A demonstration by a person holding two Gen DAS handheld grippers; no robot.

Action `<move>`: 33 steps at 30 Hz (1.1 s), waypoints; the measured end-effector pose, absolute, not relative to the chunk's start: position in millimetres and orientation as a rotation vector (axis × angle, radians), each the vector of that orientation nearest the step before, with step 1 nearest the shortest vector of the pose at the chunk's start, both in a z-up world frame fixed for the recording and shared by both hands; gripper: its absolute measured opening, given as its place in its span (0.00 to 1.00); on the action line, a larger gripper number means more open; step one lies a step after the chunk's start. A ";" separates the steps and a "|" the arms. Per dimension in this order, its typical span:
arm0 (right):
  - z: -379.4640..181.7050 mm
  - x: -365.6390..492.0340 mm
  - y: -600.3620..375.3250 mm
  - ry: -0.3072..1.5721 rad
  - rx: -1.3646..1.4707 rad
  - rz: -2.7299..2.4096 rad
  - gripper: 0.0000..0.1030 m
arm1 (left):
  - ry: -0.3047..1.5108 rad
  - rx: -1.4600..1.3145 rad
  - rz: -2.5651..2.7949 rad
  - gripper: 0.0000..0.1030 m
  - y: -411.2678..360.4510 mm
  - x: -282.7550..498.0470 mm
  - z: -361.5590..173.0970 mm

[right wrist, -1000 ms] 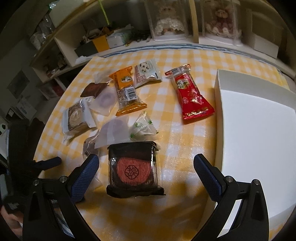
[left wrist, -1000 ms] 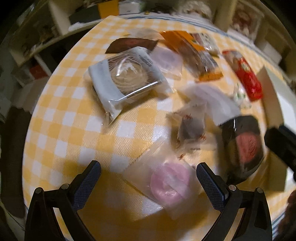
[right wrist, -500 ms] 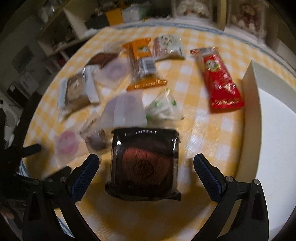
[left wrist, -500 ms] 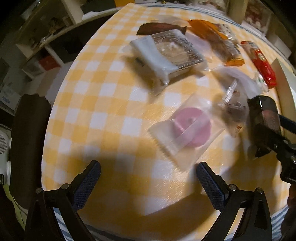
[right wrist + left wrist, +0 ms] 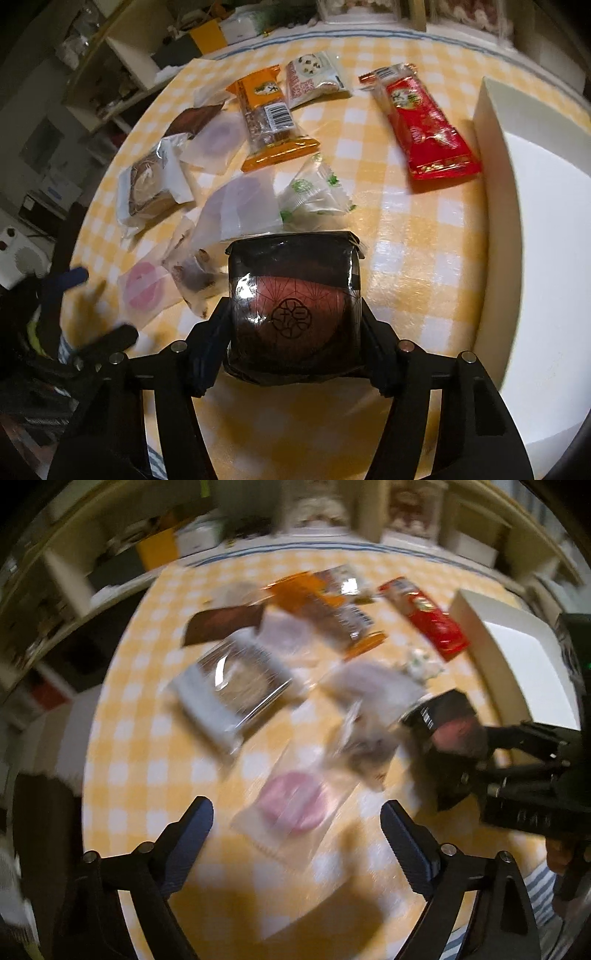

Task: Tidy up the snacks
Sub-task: 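Carry the mooncake box with the right gripper while the left gripper grasps the pink candy packet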

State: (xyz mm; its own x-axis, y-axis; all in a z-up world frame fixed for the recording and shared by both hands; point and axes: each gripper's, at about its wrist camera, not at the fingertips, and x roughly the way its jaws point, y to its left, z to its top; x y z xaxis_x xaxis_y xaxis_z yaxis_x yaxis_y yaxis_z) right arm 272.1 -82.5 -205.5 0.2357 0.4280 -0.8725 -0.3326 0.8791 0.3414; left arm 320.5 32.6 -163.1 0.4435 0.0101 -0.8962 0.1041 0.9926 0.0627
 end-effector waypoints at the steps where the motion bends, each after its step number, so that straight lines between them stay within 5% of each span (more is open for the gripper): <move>1: -205.6 269.4 -83.7 1.236 0.097 0.534 0.62 | 1.116 0.134 -0.078 0.87 30.2 320.4 -163.4; 10: -198.7 260.1 -89.0 1.253 0.144 0.558 0.62 | 1.177 0.288 -0.154 0.78 38.0 336.2 -193.9; 17: -191.5 251.6 -97.5 1.251 0.151 0.552 0.62 | 1.237 0.265 -0.188 0.47 36.7 336.3 -189.1; 33: -124.9 237.0 -136.8 1.077 0.203 0.547 0.62 | 0.993 0.059 -0.053 0.46 26.4 277.9 -101.2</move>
